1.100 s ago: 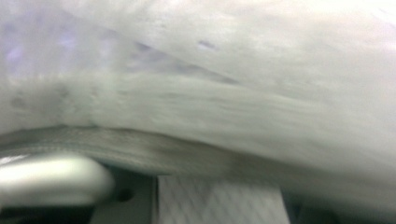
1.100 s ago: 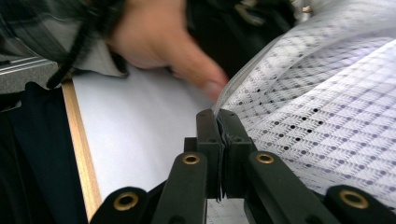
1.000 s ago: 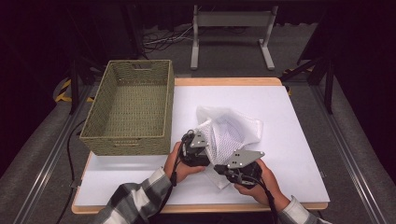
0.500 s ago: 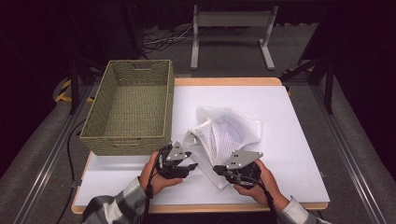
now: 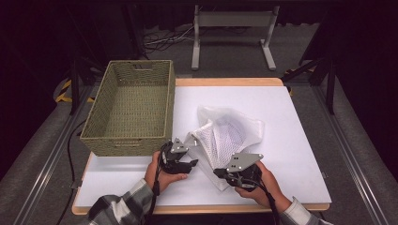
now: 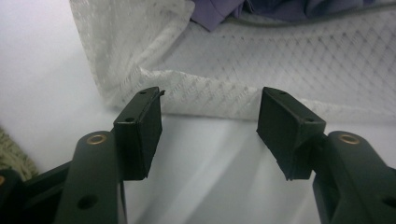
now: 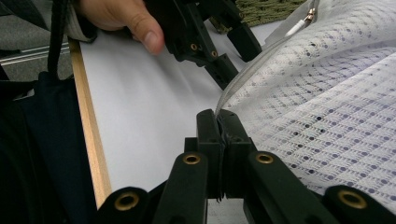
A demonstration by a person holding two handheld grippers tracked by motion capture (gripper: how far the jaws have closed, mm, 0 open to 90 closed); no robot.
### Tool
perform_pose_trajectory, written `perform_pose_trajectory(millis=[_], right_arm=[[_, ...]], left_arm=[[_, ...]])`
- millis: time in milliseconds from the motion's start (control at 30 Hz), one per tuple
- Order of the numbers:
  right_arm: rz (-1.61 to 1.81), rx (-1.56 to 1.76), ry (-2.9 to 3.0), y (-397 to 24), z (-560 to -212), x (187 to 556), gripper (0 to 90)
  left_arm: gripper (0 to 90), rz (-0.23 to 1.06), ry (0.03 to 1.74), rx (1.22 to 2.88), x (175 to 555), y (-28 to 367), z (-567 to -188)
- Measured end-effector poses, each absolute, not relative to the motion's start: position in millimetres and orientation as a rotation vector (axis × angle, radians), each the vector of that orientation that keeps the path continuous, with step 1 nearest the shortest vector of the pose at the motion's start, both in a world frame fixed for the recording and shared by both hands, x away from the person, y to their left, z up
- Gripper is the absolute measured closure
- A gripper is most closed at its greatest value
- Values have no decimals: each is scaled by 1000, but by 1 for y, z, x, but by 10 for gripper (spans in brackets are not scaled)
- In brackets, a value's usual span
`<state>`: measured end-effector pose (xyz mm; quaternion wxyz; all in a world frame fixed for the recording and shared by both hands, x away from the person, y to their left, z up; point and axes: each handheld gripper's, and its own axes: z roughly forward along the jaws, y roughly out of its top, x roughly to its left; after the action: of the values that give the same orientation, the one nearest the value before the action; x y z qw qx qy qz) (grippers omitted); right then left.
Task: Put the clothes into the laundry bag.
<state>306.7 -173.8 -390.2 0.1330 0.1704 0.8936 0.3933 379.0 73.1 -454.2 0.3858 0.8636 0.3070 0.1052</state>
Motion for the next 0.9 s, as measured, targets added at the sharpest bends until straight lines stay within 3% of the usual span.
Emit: perform_pose_trajectory(millis=[67,333,500,600,633,667,900], right_arm=[[1138,494,2594,-174,-391,307,892],[1123,492,2598,-172,-393,307,890],[1125,491,2596,-173,-393,307,890],[1130,498,2592,-174,-392,307,890],[1129,494,2593,-173,-392,307,890],[1126,495,2592,-173,-392,306,890],[1125,475,2604,-170,-393,306,890]], left_arm=[[411,273,791,2184,380,72,-454],[900,323,779,2212,388,71,-453],[900,340,728,2250,385,75,-449],[898,359,732,2160,384,83,-445],[759,362,724,2145,384,84,-443],[699,409,727,2143,383,83,-441],[594,490,751,2185,388,58,-446]])
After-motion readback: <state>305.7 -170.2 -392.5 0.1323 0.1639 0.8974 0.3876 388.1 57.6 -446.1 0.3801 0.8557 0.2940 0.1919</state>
